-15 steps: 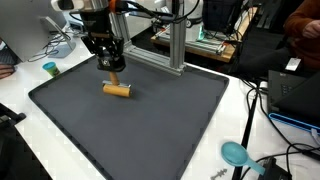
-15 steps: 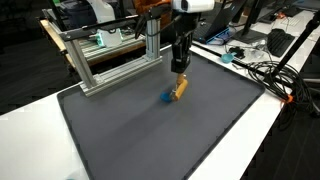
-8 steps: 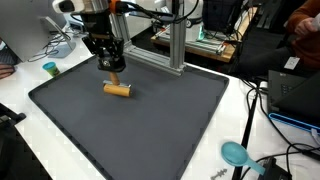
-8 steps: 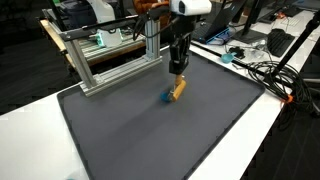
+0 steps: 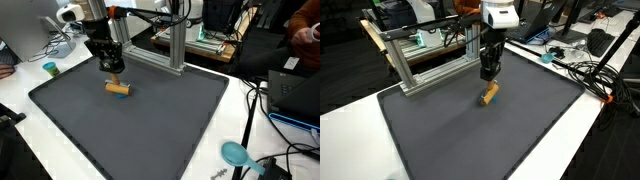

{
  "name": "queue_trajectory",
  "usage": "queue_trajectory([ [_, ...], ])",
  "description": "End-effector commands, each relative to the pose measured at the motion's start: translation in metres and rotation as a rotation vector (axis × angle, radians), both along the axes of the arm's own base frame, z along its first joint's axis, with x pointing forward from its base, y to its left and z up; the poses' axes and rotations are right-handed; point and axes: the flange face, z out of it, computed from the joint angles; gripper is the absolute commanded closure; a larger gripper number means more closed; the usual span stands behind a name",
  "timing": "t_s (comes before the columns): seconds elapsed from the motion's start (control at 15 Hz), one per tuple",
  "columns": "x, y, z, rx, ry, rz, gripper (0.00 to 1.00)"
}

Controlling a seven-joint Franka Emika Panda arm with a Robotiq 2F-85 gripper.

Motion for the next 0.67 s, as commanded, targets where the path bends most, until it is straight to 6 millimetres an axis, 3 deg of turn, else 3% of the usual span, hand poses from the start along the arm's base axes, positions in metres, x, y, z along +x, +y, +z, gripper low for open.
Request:
queue_trajectory([
  [0.0,0.002,-0.003,-0.011,0.002,0.028,-0.02,0.77],
  [0.6,-0.002,-0.006,-0.027,0.01,0.112,-0.032,0.77],
])
